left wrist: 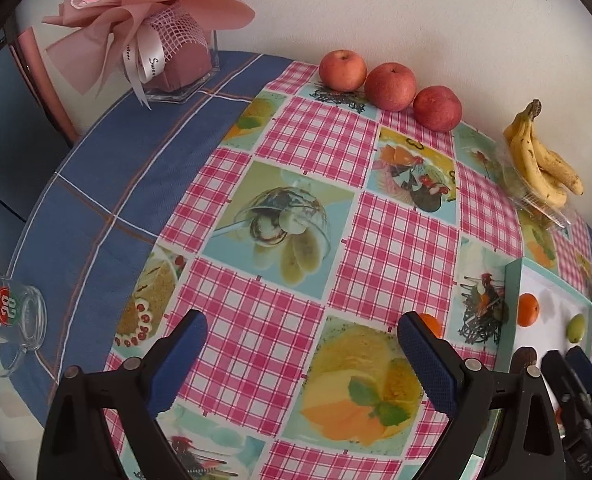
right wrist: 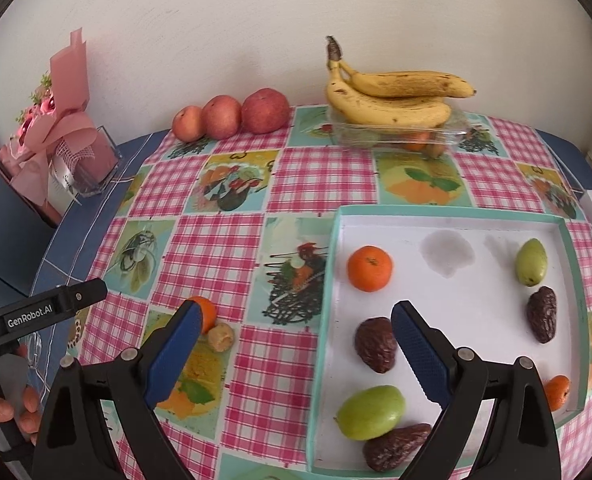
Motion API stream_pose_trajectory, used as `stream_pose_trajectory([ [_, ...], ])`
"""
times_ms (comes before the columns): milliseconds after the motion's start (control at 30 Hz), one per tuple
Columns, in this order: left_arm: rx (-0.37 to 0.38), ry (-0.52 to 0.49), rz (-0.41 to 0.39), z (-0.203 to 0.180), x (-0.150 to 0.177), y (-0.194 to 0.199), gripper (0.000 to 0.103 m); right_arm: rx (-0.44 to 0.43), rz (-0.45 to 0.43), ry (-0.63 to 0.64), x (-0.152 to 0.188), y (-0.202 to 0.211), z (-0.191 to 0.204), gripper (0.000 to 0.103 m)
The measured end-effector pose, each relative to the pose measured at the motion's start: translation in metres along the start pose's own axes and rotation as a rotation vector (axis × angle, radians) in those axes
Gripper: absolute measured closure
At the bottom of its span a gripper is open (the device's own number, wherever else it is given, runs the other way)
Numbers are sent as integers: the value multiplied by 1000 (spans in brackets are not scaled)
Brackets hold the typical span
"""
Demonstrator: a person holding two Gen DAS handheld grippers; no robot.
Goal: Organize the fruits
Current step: 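Grasp a small brown kiwi with the right tool while the left tool grasps a mandarin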
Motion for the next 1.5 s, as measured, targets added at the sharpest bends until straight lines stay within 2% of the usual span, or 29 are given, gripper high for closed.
stream_pose_trajectory([
  [167,-17,16,-7,9,-7,-1,5,-17,17,27,-1,-13,18,9],
  [233,-19,30,2,15,-8,-4,5,-28,25,38,-1,-19,25,12],
  [300,-21,42,13,20,-8,-8,5,-39,43,54,0,-26,33,25],
  [433,-43,51,35,30,-6,-19,5,-62,77,58,7,-40,42,29],
  [500,-41,55,56,32,-3,-26,5,-73,95,66,11,-47,47,44],
  [700,-35,62,100,33,4,-41,5,-112,136,90,20,-63,60,59],
  [833,-28,62,110,33,6,-44,5,-110,163,116,26,-72,65,60],
  [900,-19,63,113,32,6,-45,5,-101,181,133,29,-76,67,67],
  [1067,-13,60,111,29,5,-45,5,-116,188,150,32,-82,75,69],
  [1100,-11,59,111,28,5,-45,5,-114,195,157,33,-83,77,74],
  [1200,-9,57,113,28,5,-45,5,-104,205,158,36,-87,77,78],
  [1500,0,57,118,24,6,-46,5,-106,192,129,32,-80,67,79],
])
Point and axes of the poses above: each gripper's, at about its wrist camera, not at the fingertips, and y roughly against the way its jaws point, z to its left, x to its underside, the point moved 9 cm from there along -y, roughly the way its jaws point, and after that the axes turned 12 degrees about y, right-handed, at the moved point
